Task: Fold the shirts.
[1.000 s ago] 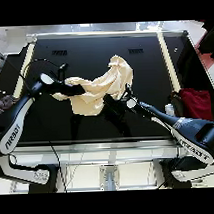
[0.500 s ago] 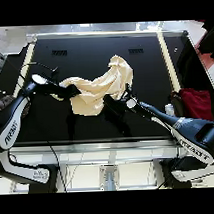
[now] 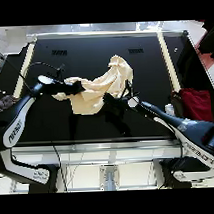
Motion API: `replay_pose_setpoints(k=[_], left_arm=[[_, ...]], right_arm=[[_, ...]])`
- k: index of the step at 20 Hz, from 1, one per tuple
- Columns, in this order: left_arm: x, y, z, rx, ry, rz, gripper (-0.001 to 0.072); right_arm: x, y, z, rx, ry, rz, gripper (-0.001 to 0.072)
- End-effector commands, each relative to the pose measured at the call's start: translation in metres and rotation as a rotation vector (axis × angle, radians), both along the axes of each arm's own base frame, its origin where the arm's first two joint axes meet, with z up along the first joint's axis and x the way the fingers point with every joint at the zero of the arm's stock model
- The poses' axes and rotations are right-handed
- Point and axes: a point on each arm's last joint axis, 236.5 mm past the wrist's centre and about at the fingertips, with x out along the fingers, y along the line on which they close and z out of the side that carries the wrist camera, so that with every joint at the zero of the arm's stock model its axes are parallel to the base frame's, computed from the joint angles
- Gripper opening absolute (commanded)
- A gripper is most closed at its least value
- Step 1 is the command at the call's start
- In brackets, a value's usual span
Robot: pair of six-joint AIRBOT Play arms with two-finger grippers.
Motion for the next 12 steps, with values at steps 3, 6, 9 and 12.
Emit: replay_pose_setpoints(k=[3, 6, 9, 12], left_arm=[[-0.015, 0.062, 0.133, -0.068, -0.206, 0.072, 0.0009], [-0.059, 0.093, 0.232, -0.023, -0.423, 0.111, 0.0008], [-0.111, 0.108, 0.325, 0.131, -0.738, 0.168, 0.0007], [-0.139, 0.138, 0.378, 0.338, -0.901, 0.303, 0.0006]], right_arm=[[-0.015, -0.053, 0.124, -0.204, -0.389, 0.189, 0.0015], [-0.056, -0.093, 0.219, -0.256, -0.614, 0.199, 0.0015], [-0.109, -0.126, 0.320, -0.227, -0.871, 0.135, 0.0014], [-0.143, -0.156, 0.407, -0.252, -1.090, 0.060, 0.0013]])
